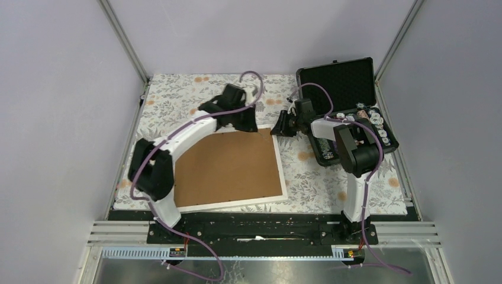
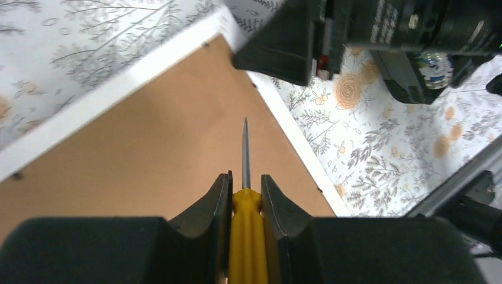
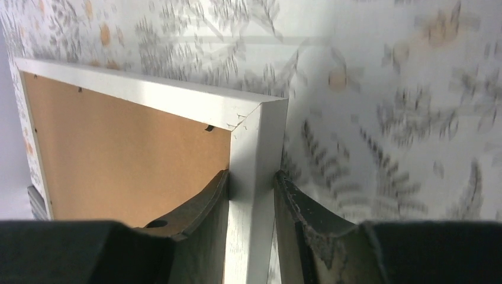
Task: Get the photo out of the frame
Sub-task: Release the photo frame item from the photo frame, then adjust the photo frame at the center of the board.
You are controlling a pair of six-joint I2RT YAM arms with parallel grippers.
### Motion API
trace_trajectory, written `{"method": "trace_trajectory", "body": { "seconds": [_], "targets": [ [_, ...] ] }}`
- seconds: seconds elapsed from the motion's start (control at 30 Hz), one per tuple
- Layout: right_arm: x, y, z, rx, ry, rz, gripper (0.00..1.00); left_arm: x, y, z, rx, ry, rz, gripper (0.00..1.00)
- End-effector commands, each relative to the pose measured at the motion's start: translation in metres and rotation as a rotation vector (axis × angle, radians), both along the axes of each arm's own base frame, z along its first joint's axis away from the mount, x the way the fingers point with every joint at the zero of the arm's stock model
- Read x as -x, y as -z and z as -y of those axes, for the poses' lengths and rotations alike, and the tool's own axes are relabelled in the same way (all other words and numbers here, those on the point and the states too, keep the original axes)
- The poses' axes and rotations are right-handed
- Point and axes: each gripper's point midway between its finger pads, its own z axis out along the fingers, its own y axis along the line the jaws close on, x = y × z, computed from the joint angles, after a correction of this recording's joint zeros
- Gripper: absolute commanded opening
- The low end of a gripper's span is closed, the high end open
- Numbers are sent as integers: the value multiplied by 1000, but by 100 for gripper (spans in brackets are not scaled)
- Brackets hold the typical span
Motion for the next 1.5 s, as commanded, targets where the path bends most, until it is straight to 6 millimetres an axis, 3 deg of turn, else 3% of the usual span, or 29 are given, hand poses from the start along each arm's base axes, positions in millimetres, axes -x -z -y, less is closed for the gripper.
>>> {"method": "trace_trajectory", "body": {
  "seconds": [0.0, 0.03, 0.1, 0.2, 0.3, 0.4, 0.5, 0.73, 0.93, 1.07, 1.17, 1.47],
  "targets": [
    [87, 35, 19, 69, -58, -262, 35, 3, -40, -28, 151, 64, 41, 0],
    [89, 28, 19, 66, -78, -242, 49, 3, -40, -37, 162, 59, 31, 0],
    [87, 18, 21, 87, -118, -196, 65, 5, -43, -52, 192, 60, 26, 0],
    [79, -1, 23, 138, -234, -88, 75, 12, -51, -69, 254, 90, 18, 0],
    [59, -27, 19, 169, -353, 65, 86, 17, -64, -86, 309, 91, 13, 0],
    [42, -44, 6, 222, -480, 193, 90, 13, -76, -110, 348, 32, 36, 0],
    [30, -47, -12, 308, -596, 264, 91, 13, -85, -125, 391, 2, 50, 0],
    [17, -38, -62, 394, -752, 357, 92, 16, -87, -144, 432, -21, 30, 0],
    [8, -26, -87, 459, -795, 402, 92, 18, -90, -152, 447, -32, 36, 0],
    [1, -15, -92, 489, -807, 409, 89, 21, -90, -152, 450, -27, 35, 0],
    [-1, -2, -91, 510, -804, 391, 80, 21, -86, -153, 446, -30, 30, 0],
    [8, 33, -62, 572, -776, 262, 31, 19, -79, -153, 447, -38, 14, 0]
  ]
}}
